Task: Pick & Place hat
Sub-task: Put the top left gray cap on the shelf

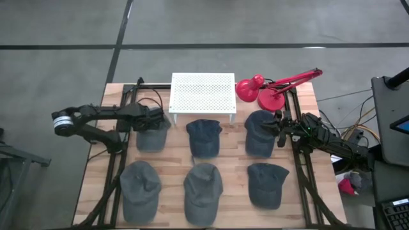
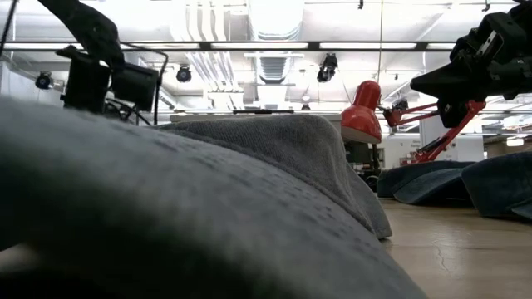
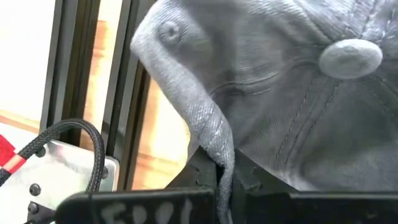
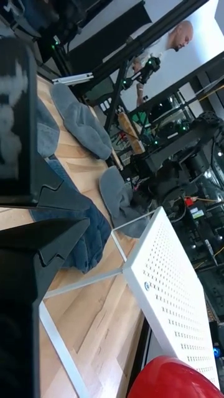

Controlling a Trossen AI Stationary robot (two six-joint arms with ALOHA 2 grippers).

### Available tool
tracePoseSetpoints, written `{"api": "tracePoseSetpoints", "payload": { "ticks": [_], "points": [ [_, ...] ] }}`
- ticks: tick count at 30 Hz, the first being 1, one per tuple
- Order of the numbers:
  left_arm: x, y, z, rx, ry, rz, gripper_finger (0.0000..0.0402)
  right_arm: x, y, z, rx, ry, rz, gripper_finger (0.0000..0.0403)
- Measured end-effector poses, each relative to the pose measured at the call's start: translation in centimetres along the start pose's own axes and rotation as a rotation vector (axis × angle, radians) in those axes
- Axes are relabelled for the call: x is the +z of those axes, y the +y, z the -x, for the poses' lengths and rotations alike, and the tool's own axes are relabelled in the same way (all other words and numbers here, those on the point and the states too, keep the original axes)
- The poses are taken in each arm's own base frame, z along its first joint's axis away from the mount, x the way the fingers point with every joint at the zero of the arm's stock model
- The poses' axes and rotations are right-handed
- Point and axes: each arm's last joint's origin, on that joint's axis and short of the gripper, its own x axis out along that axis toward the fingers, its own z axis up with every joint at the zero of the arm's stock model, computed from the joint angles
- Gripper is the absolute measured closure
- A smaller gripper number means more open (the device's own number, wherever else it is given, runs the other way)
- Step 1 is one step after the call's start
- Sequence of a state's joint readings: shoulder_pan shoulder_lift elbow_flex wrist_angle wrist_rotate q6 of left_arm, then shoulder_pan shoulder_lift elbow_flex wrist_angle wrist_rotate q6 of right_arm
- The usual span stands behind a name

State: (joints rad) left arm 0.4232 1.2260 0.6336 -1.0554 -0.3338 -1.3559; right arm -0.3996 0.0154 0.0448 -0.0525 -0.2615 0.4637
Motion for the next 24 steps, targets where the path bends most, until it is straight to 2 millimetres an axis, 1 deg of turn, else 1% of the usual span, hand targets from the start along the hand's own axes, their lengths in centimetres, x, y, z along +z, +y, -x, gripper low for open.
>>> {"api": "tracePoseSetpoints", "payload": {
  "ticks": [11, 16, 20, 24],
  "points": [
    [0.8, 2.9, 4.1, -0.139, -0.028, 0.053, 0.0400, 0.0, 0.0, 0.0, 0.002, -0.003, 0.001, 0.0376],
    [1.1, 4.4, 5.8, -0.149, -0.033, 0.057, 0.0401, 0.0, 0.0, 0.0, 0.002, -0.005, 0.001, 0.0376],
    [1.4, 5.2, 7.0, -0.170, -0.053, 0.064, 0.0401, 0.0, 0.0, 0.0, 0.002, -0.005, -0.029, 0.0376],
    [1.8, 5.6, 8.3, -0.230, -0.075, 0.069, 0.0401, 0.1, 0.0, 0.0, 0.007, -0.003, -0.056, 0.0376]
  ]
}}
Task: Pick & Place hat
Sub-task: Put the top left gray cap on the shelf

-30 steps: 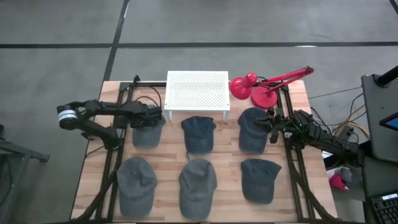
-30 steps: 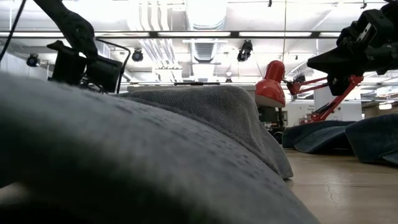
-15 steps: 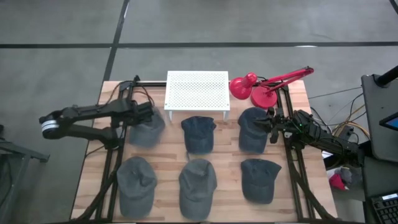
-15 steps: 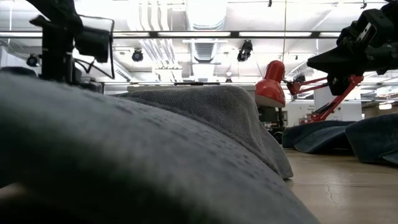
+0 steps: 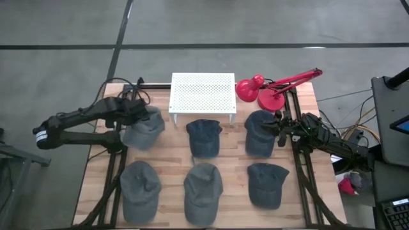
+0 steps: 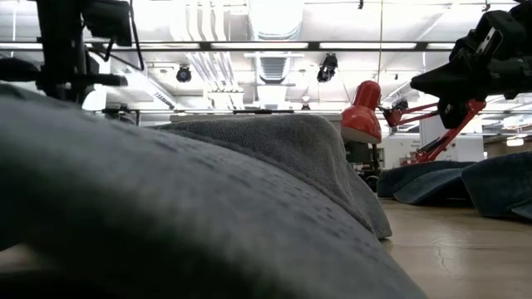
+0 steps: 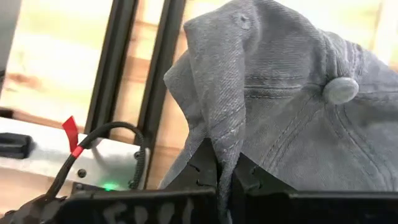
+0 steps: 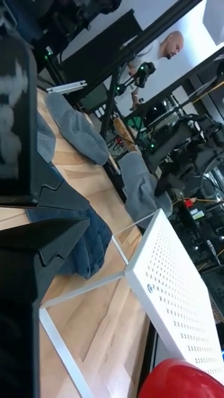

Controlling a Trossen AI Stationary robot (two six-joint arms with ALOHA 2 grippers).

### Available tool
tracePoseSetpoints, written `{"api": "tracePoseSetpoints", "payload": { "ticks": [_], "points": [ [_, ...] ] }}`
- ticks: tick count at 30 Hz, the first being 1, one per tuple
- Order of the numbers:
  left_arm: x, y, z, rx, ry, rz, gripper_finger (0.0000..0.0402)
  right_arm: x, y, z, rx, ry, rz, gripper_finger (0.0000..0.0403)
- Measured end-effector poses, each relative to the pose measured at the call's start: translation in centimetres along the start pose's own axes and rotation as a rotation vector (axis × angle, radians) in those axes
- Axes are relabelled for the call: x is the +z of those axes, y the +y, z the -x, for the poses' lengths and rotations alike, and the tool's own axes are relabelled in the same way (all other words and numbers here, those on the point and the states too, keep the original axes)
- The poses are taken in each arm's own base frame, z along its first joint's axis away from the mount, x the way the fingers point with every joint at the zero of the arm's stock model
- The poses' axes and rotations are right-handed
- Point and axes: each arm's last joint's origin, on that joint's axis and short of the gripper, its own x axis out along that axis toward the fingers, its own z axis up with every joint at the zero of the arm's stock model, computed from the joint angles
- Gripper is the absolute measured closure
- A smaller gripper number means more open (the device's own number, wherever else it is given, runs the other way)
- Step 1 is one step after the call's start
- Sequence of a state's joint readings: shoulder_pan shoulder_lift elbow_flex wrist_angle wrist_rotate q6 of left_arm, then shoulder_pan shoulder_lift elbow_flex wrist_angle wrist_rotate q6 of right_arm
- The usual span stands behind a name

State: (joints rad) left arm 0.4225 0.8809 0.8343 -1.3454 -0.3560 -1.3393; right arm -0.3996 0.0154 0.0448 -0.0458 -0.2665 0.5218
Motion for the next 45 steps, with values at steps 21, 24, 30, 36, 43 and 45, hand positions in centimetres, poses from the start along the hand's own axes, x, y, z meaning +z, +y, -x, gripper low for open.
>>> {"api": "tracePoseSetpoints", "payload": {
  "ticks": [21, 24, 30, 36, 43, 45],
  "points": [
    [4.3, 1.2, 10.9, -0.284, -0.229, 0.078, 0.0401, 1.0, 0.8, 0.1, 0.118, -0.071, -0.070, 0.0376],
    [4.9, 0.7, 12.1, -0.354, -0.255, 0.084, 0.0401, 1.4, 1.0, 0.1, 0.147, -0.114, -0.066, 0.0376],
    [5.7, -1.5, 13.2, -0.489, -0.300, 0.082, 0.0401, 2.7, 1.6, -0.5, 0.208, -0.213, -0.040, 0.0369],
    [5.8, -5.1, 13.3, -0.595, -0.322, 0.048, 0.0401, 4.7, 2.2, -2.2, 0.197, -0.193, -0.034, 0.0347],
    [5.3, -8.4, 12.5, -0.623, -0.314, 0.006, 0.0401, 9.4, 4.0, -6.3, 0.182, -0.125, 0.067, 0.0307],
    [5.1, -9.0, 12.4, -0.629, -0.317, 0.003, 0.0401, 10.9, 4.5, -7.7, 0.178, -0.096, 0.101, 0.0291]
  ]
}}
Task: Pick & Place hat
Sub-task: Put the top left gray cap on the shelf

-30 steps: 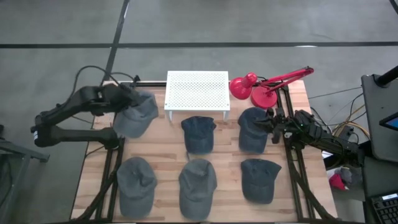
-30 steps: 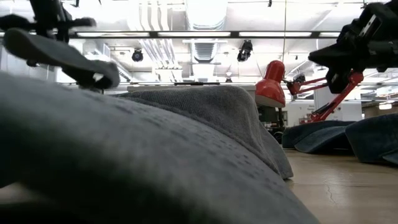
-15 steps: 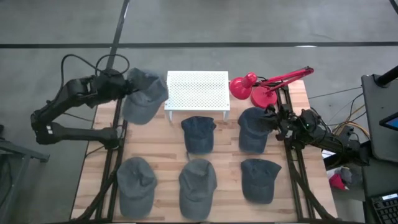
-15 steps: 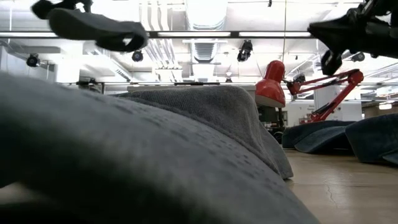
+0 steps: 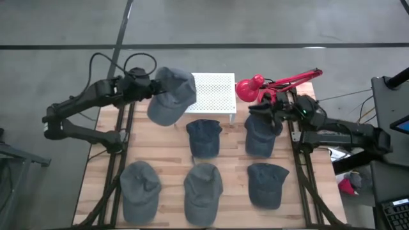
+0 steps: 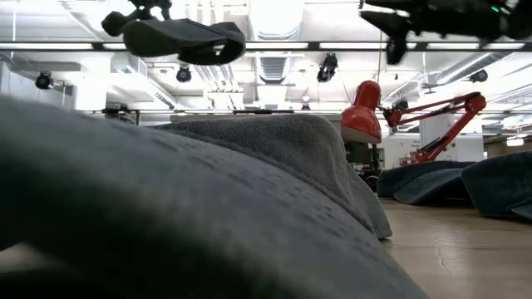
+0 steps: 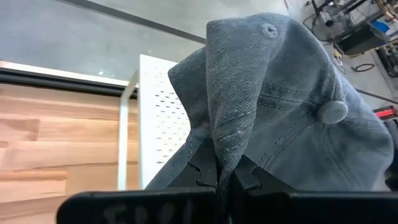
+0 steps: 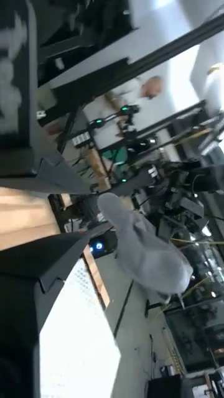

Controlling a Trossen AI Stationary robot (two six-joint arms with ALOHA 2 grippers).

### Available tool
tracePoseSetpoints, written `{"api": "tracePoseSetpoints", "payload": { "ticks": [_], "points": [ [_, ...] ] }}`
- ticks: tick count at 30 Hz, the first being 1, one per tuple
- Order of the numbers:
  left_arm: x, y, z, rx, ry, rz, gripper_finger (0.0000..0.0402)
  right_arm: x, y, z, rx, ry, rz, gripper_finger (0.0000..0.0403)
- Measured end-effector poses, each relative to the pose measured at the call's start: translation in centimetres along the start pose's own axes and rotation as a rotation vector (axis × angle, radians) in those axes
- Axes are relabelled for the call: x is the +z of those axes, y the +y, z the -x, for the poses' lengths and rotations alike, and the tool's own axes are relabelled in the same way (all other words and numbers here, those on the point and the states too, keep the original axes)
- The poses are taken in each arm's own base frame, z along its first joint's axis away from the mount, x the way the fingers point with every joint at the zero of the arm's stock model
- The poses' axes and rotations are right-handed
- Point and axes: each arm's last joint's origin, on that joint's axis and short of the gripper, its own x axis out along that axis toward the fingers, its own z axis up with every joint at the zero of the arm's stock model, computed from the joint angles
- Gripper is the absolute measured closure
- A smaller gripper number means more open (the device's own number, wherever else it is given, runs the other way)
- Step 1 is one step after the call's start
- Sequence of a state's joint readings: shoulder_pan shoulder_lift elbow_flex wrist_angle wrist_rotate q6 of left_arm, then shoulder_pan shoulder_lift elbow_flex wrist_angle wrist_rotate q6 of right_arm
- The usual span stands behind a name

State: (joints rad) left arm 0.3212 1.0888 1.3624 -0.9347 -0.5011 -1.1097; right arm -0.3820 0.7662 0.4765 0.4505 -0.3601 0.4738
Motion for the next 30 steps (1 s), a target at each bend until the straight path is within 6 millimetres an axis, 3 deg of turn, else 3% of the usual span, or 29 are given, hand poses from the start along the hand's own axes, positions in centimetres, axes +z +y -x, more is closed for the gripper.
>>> {"api": "tracePoseSetpoints", "payload": {
  "ticks": [9, 15, 22, 30],
  "points": [
    [-0.8, -0.7, -0.7, 0.021, -0.021, -0.022, 0.0402, 4.3, -0.3, -6.6, -0.017, 0.321, 0.161, 0.0203],
    [-1.4, -1.2, -0.6, 0.010, -0.045, -0.035, 0.0402, 7.6, -0.3, -10.5, -0.011, 0.394, 0.282, 0.0158],
    [-2.4, -2.0, -0.8, -0.012, -0.065, -0.049, 0.0401, 10.7, -0.3, -14.5, 0.001, 0.447, 0.375, 0.0133],
    [-3.6, -2.9, -1.9, 0.005, -0.060, -0.066, 0.0401, 12.2, -0.8, -17.4, -0.003, 0.516, 0.392, 0.0121]
  ]
}}
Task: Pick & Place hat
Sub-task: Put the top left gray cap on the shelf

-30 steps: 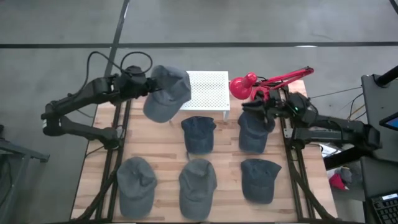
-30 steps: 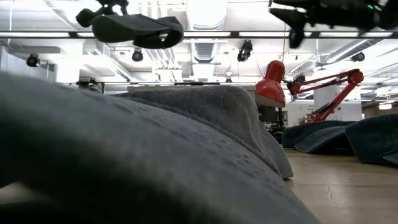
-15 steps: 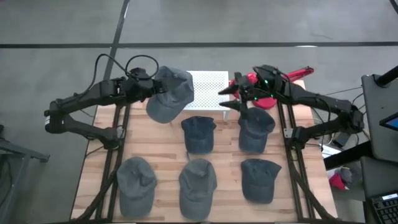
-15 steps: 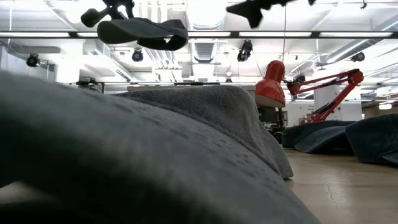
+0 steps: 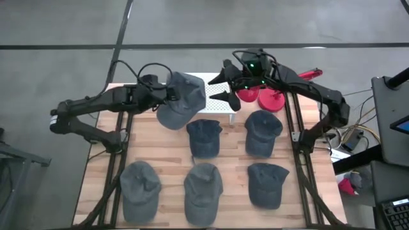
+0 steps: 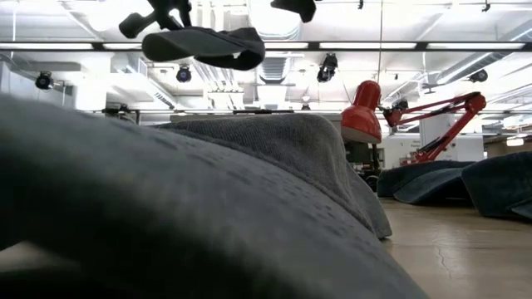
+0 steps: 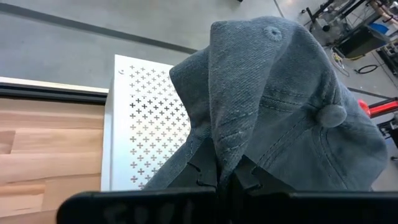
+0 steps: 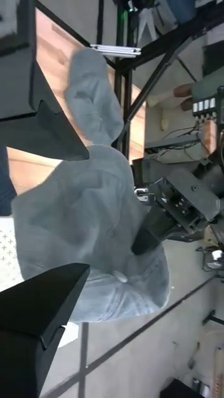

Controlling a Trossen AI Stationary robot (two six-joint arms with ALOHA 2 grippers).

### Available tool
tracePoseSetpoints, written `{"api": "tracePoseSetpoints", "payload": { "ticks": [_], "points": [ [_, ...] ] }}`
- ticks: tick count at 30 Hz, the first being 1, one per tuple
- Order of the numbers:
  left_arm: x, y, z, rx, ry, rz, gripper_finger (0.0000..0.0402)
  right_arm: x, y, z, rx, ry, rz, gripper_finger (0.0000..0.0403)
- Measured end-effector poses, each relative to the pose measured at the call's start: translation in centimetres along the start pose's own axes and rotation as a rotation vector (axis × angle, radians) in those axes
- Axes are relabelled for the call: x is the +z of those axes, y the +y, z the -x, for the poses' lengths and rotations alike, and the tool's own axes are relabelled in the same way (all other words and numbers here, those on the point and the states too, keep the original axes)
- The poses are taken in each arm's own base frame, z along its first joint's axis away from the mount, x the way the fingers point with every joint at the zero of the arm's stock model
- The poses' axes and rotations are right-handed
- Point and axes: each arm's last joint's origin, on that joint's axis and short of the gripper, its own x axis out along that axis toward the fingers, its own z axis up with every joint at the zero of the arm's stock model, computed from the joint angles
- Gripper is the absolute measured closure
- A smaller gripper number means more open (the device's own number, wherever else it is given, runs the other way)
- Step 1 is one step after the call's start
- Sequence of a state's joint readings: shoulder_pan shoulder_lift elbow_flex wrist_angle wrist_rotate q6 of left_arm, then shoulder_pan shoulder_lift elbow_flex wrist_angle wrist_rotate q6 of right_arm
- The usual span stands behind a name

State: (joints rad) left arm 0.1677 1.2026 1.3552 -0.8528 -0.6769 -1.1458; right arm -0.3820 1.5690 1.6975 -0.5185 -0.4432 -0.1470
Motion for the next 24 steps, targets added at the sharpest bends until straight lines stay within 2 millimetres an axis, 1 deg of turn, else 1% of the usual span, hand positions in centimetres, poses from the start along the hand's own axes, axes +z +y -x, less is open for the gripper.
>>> {"api": "tracePoseSetpoints", "payload": {
  "ticks": [7, 12, 20, 24],
  "points": [
    [-0.8, -1.2, -0.8, -0.031, -0.005, 0.002, 0.0401, 1.4, -0.8, -1.3, 0.000, 0.080, -0.032, 0.0123],
    [-1.3, -2.0, -1.0, -0.070, -0.009, -0.002, 0.0401, 2.3, -1.4, -1.7, -0.113, 0.171, -0.001, 0.0131],
    [-1.5, -2.5, -0.8, -0.093, -0.028, 0.008, 0.0401, 2.8, -2.0, -2.7, -0.120, 0.232, -0.012, 0.0138],
    [-1.7, -2.8, -0.5, -0.120, -0.039, 0.002, 0.0401, 2.6, -2.4, -3.1, -0.202, 0.281, -0.004, 0.0136]
  ]
}}
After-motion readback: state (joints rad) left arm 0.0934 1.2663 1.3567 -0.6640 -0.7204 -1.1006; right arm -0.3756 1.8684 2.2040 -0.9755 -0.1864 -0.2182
